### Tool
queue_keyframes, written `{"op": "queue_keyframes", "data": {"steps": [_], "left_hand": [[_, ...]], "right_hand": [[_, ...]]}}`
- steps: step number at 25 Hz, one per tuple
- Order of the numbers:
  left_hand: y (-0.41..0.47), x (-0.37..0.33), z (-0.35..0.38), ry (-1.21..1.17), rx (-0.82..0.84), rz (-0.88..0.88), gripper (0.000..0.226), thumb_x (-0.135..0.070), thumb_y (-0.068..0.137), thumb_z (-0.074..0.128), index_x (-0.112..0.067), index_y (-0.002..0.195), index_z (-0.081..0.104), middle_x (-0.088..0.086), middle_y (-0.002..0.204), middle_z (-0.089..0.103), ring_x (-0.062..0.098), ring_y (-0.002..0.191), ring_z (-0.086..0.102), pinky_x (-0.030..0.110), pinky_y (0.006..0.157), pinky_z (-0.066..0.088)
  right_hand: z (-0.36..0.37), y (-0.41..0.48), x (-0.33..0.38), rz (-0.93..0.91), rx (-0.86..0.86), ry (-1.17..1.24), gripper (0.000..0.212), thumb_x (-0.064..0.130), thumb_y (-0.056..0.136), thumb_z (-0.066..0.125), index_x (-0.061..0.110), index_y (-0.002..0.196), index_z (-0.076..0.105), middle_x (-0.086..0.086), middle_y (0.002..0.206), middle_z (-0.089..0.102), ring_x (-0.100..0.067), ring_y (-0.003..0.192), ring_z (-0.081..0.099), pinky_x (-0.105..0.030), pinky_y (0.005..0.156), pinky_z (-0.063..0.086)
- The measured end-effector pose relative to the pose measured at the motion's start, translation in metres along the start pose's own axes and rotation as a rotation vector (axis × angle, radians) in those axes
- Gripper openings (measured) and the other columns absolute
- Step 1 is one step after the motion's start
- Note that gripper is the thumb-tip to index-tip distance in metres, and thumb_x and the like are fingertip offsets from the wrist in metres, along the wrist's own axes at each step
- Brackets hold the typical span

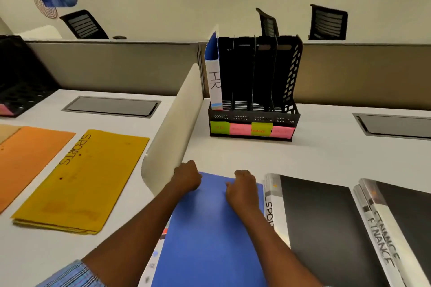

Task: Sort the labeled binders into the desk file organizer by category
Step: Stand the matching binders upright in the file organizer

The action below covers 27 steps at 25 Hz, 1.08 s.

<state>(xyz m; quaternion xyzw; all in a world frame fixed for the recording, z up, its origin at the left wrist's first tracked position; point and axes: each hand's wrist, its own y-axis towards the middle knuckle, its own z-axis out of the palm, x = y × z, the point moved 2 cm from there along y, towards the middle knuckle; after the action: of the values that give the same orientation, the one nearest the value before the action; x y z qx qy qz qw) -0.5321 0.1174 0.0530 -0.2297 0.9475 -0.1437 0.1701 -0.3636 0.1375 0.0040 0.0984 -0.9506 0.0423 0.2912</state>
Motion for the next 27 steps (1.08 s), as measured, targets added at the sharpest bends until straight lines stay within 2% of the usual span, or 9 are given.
{"op": "queue_keyframes", "data": {"steps": [6,8,9,11,13,16,20,25,27], "left_hand": [[-0.019,0.025,0.025,-0.079,-0.036,-0.215,0.064,-0.036,0.084,0.066,-0.003,0.130,0.036,0.016,0.130,0.044,0.032,0.119,0.048,0.037,0.094,0.042],[-0.024,0.030,0.028,-0.129,-0.045,-0.272,0.050,-0.034,0.082,0.068,-0.003,0.114,0.045,0.011,0.114,0.054,0.026,0.105,0.056,0.031,0.084,0.045],[-0.026,0.032,0.030,-0.176,-0.033,-0.279,0.035,-0.030,0.082,0.068,-0.005,0.098,0.049,0.005,0.099,0.056,0.020,0.090,0.058,0.028,0.075,0.045],[-0.030,0.033,0.030,-0.234,-0.003,-0.273,0.031,-0.027,0.082,0.068,-0.011,0.074,0.043,-0.002,0.075,0.048,0.015,0.073,0.055,0.025,0.063,0.043],[-0.034,0.034,0.027,-0.247,0.017,-0.281,0.032,-0.029,0.079,0.072,-0.008,0.082,0.048,0.001,0.081,0.054,0.022,0.089,0.061,0.026,0.068,0.045],[-0.034,0.038,0.016,-0.373,0.029,-0.306,0.058,-0.032,0.072,0.081,0.000,0.111,0.052,0.013,0.110,0.060,0.029,0.105,0.059,0.033,0.082,0.048],[-0.036,0.041,-0.006,-0.739,0.116,-0.314,0.061,-0.023,0.066,0.086,0.004,0.110,0.055,0.020,0.112,0.061,0.035,0.101,0.060,0.041,0.079,0.051],[-0.038,0.022,-0.044,-0.935,0.267,-0.258,0.055,-0.024,0.070,0.083,0.004,0.110,0.058,0.019,0.090,0.072,0.031,0.075,0.070,0.044,0.075,0.058],[-0.041,0.007,-0.061,-0.983,0.263,-0.208,0.051,-0.019,0.073,0.080,0.005,0.111,0.058,0.022,0.096,0.071,0.035,0.080,0.070,0.046,0.075,0.058]], "right_hand": [[0.004,-0.054,-0.019,0.087,0.144,-0.127,0.048,0.038,0.092,0.056,0.011,0.130,0.045,-0.014,0.138,0.039,-0.031,0.124,0.040,-0.036,0.103,0.035],[0.006,-0.068,-0.023,0.082,0.143,-0.172,0.048,0.042,0.092,0.054,0.012,0.128,0.045,-0.013,0.139,0.037,-0.031,0.126,0.038,-0.037,0.104,0.033],[0.007,-0.073,-0.025,0.071,0.148,-0.187,0.049,0.044,0.093,0.052,0.012,0.130,0.044,-0.014,0.142,0.035,-0.032,0.129,0.034,-0.038,0.107,0.031],[0.009,-0.080,-0.028,0.053,0.194,-0.196,0.057,0.045,0.096,0.046,0.011,0.140,0.036,-0.017,0.152,0.022,-0.035,0.140,0.021,-0.039,0.115,0.021],[0.011,-0.083,-0.030,0.047,0.247,-0.185,0.063,0.044,0.098,0.044,0.012,0.148,0.024,-0.017,0.158,0.008,-0.035,0.146,0.006,-0.040,0.119,0.010],[0.008,-0.079,-0.031,0.049,0.274,-0.150,0.065,0.043,0.099,0.042,0.011,0.150,0.020,-0.019,0.159,0.003,-0.035,0.147,0.000,-0.040,0.120,0.005],[0.003,-0.073,-0.028,0.094,0.264,-0.094,0.063,0.047,0.098,0.040,0.015,0.149,0.022,-0.021,0.157,0.008,-0.038,0.146,0.004,-0.042,0.119,0.011],[-0.007,-0.063,-0.013,0.136,0.224,0.025,0.059,0.052,0.098,0.034,0.017,0.144,0.027,-0.019,0.152,0.021,-0.037,0.141,0.020,-0.045,0.114,0.026],[-0.014,-0.057,-0.007,0.140,0.187,0.097,0.057,0.050,0.099,0.034,0.016,0.143,0.030,-0.017,0.152,0.024,-0.034,0.140,0.024,-0.044,0.113,0.029]]}}
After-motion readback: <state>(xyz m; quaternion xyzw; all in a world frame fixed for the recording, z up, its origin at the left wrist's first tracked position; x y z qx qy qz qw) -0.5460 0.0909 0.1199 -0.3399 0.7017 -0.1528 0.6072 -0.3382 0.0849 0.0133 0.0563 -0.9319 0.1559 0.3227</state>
